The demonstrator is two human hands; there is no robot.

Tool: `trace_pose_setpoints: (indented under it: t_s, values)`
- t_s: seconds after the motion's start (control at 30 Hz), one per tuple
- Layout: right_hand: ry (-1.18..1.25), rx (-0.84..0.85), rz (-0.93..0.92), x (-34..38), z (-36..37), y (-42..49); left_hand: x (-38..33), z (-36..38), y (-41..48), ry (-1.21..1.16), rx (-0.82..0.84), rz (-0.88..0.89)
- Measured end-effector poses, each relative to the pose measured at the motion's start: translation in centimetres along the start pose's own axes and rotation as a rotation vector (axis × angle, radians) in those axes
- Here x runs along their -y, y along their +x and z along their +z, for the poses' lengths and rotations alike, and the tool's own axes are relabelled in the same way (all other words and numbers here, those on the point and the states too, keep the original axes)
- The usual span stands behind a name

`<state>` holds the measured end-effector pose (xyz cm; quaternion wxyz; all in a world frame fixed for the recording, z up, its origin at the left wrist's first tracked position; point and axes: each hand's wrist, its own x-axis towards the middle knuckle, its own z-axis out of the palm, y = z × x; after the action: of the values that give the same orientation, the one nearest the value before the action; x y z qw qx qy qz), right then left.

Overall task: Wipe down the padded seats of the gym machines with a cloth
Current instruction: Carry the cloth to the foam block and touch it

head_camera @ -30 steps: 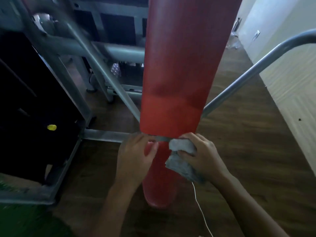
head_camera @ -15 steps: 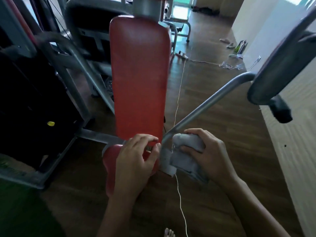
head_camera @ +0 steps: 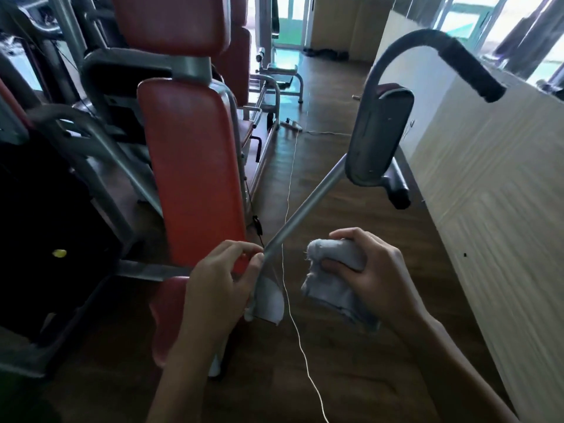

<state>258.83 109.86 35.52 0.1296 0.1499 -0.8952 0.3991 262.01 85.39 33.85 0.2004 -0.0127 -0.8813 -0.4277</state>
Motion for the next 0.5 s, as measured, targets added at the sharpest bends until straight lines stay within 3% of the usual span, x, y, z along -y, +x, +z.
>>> trace_pose_setpoints:
  t_s: [0.27,0.5]
  values:
    - [0.018,-0.07,0.068,-7.7,-10.2,-1.0,-8.6,8.5,2.2,-0.051,0.053,0.066]
    - [-0.05,-0.078,0.018,-19.9,-21.6,2.5,-17.2,22.7,5.3,-0.063,0.031,0.033]
